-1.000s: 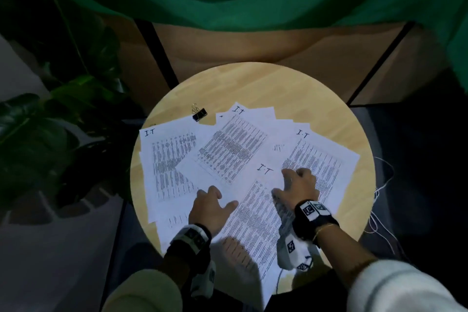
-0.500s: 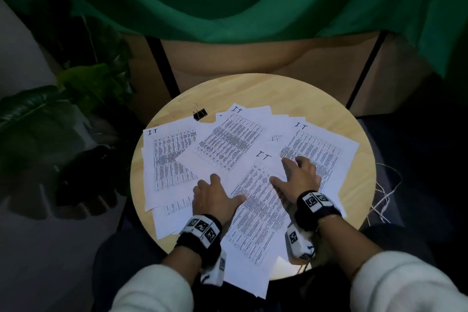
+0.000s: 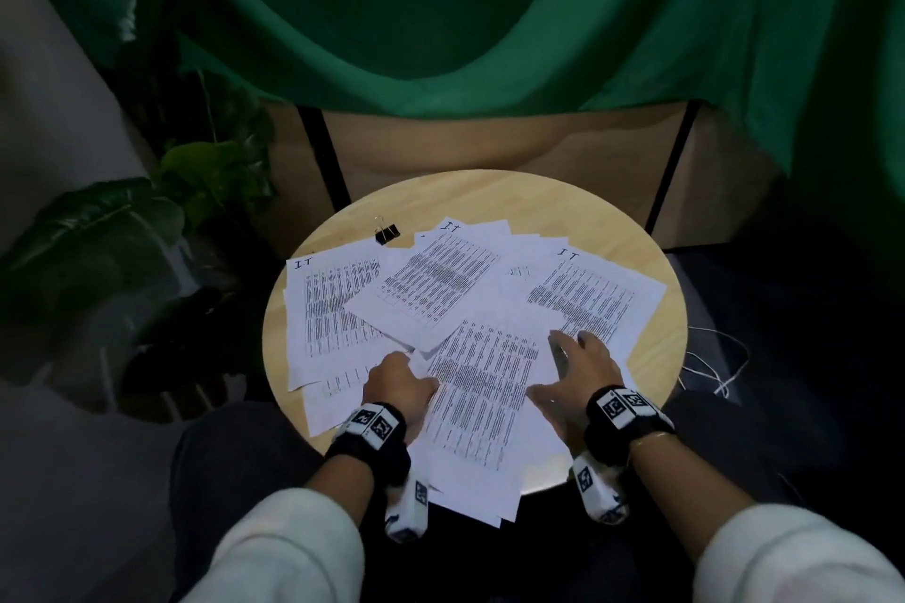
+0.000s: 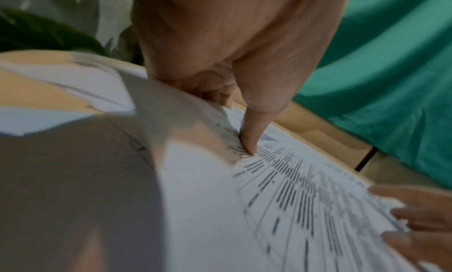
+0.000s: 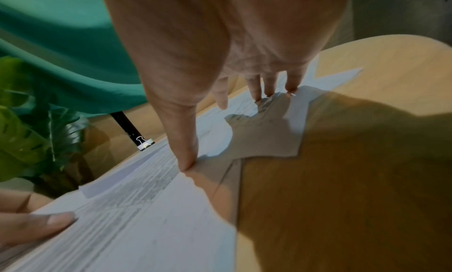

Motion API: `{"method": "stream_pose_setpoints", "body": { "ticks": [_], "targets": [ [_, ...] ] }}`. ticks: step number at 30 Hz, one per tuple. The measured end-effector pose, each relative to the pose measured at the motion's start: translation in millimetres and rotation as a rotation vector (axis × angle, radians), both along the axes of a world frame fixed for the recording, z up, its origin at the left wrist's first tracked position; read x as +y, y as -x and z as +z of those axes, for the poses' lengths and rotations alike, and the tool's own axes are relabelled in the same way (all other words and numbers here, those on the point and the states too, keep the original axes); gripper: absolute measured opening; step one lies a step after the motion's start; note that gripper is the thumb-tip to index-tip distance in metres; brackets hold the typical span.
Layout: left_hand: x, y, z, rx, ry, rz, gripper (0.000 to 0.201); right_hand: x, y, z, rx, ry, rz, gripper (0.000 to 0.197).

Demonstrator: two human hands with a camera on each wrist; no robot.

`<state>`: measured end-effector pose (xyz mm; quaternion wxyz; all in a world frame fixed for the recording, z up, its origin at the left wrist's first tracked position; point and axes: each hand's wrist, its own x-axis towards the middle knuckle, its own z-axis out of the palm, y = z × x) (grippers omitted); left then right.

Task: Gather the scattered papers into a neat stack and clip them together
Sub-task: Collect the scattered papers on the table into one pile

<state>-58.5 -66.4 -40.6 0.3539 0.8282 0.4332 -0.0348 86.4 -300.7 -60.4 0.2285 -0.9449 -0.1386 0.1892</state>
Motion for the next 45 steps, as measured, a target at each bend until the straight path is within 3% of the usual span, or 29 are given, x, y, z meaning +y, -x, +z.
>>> {"method": "stream_pose_setpoints", "body": {
  "ticks": [3,8,11,13,16,20,23,27,29,33,36,39,43,45],
  "targets": [
    [-1,8,-4,-0.087,0.095,-0.067,0.064,2,4,-2,-0.025,-0.012,-0.014,0.105],
    [9,18,4,-0.25,0.111,-0.24,0.032,11,0,2,0.038,-0.118,-0.066,0.096],
    [21,18,17,-0.36,0.079,-0.317,0.063,12,-1,15,0.118,-0.296,-0.125,0.109],
    [31,18,31,-0.49,0.102,-0.274,0.055,13,1,28,0.23,-0.506,-0.223,0.119],
    [43,14,40,-0.669,0.257,-0.138,0.017,17,-2,48,0.275,-0.657,-0.217,0.115],
    [47,-5,38,-0.746,0.504,-0.03,0.016,29,-13,62,0.404,-0.882,-0.197,0.098],
    [42,-22,37,-0.673,0.507,-0.038,0.02,41,-29,60,0.481,-1.012,-0.186,0.082],
    [48,-49,36,-0.592,0.527,0.0,0.02,54,-52,48,0.425,-0.944,-0.155,0.083],
    [65,-60,32,-0.46,0.346,-0.053,0.035,55,-60,40,0.384,-0.913,-0.143,0.077],
    [109,-78,11,-0.125,0.0,-0.073,0.037,48,-69,16,0.381,-0.881,-0.2,0.08],
    [135,-88,-1,0.183,-0.145,-0.016,0.087,43,-69,10,0.391,-0.859,-0.216,0.079],
    [147,-96,-7,0.245,-0.203,0.008,0.118,43,-72,13,0.428,-0.854,-0.225,0.082],
    [156,-106,-16,0.15,-0.038,0.03,0.106,44,-74,15,0.437,-0.896,-0.226,0.087],
    [157,-107,-16,0.102,-0.001,0.021,0.078,42,-70,18,0.422,-0.89,-0.213,0.093]
  ]
}}
